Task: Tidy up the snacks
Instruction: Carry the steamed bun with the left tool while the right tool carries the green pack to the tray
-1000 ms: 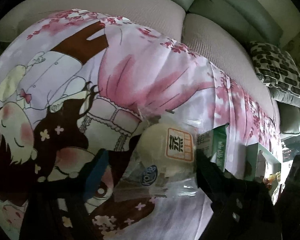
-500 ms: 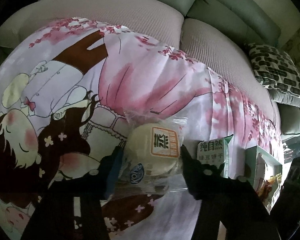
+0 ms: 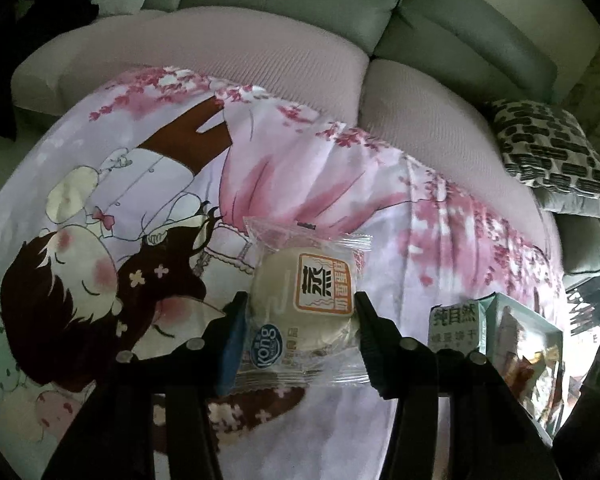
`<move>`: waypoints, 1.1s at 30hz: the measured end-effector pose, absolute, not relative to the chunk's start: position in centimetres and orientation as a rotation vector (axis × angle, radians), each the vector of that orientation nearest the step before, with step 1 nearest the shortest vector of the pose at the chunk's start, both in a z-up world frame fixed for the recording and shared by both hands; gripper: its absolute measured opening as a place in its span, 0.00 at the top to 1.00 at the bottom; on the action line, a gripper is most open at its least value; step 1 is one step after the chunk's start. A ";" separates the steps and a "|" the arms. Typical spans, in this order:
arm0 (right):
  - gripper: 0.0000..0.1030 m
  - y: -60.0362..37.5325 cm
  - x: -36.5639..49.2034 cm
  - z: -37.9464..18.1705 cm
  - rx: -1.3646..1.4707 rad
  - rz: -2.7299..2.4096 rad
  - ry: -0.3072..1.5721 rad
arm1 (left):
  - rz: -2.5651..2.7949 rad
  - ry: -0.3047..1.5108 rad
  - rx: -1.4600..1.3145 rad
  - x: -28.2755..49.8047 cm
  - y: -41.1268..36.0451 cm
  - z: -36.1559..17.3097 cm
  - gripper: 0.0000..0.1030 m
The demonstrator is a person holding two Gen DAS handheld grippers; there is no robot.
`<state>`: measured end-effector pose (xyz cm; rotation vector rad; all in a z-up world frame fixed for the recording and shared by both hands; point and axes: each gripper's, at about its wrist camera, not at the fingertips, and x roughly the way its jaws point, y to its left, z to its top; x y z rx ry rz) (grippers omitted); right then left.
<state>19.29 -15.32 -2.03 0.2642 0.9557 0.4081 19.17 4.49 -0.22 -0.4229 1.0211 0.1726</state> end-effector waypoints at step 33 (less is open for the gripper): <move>0.74 -35.3 7.1 3.6 0.478 -0.041 0.767 | -0.254 0.949 -0.149 12.1 -13.7 5.0 0.49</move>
